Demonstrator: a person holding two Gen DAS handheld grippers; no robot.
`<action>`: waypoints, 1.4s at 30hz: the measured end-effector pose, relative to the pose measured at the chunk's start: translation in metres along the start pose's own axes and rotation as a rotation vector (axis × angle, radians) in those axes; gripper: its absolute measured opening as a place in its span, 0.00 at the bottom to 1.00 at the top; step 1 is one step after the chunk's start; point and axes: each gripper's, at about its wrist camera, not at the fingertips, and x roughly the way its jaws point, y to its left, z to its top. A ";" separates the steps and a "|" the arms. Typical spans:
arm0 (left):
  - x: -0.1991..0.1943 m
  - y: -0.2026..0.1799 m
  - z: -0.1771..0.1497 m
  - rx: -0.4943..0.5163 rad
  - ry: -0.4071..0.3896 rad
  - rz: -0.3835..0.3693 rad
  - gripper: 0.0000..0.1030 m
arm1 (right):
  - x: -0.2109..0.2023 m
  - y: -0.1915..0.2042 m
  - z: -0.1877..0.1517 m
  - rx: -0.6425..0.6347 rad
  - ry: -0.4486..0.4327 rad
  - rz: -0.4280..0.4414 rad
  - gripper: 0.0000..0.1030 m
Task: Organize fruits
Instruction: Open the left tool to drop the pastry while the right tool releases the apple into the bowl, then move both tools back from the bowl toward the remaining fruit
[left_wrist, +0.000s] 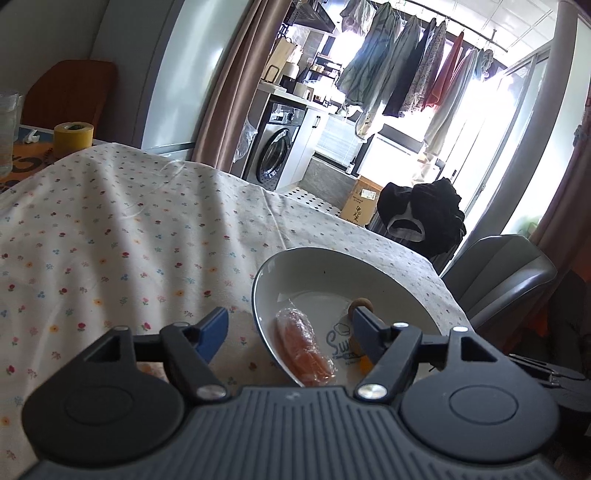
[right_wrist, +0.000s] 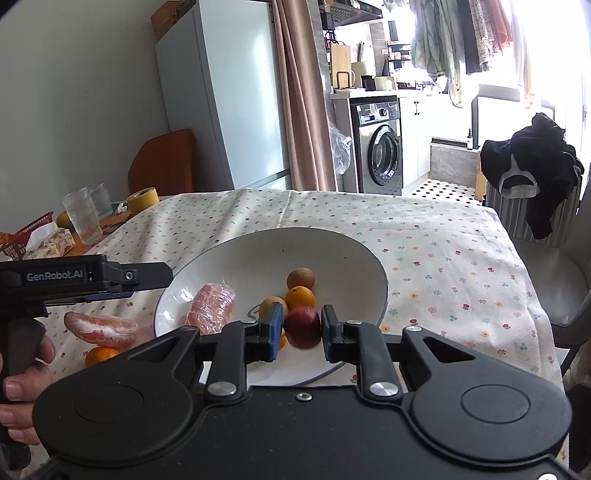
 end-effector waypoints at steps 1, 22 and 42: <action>-0.003 0.001 0.001 -0.003 0.000 -0.006 0.73 | 0.000 0.001 0.001 0.000 -0.003 -0.002 0.20; -0.069 0.029 -0.003 -0.042 -0.072 0.015 0.88 | -0.027 0.035 -0.007 -0.019 -0.055 -0.003 0.59; -0.118 0.058 -0.017 -0.054 -0.092 0.063 0.90 | -0.049 0.065 -0.026 -0.004 -0.047 0.055 0.77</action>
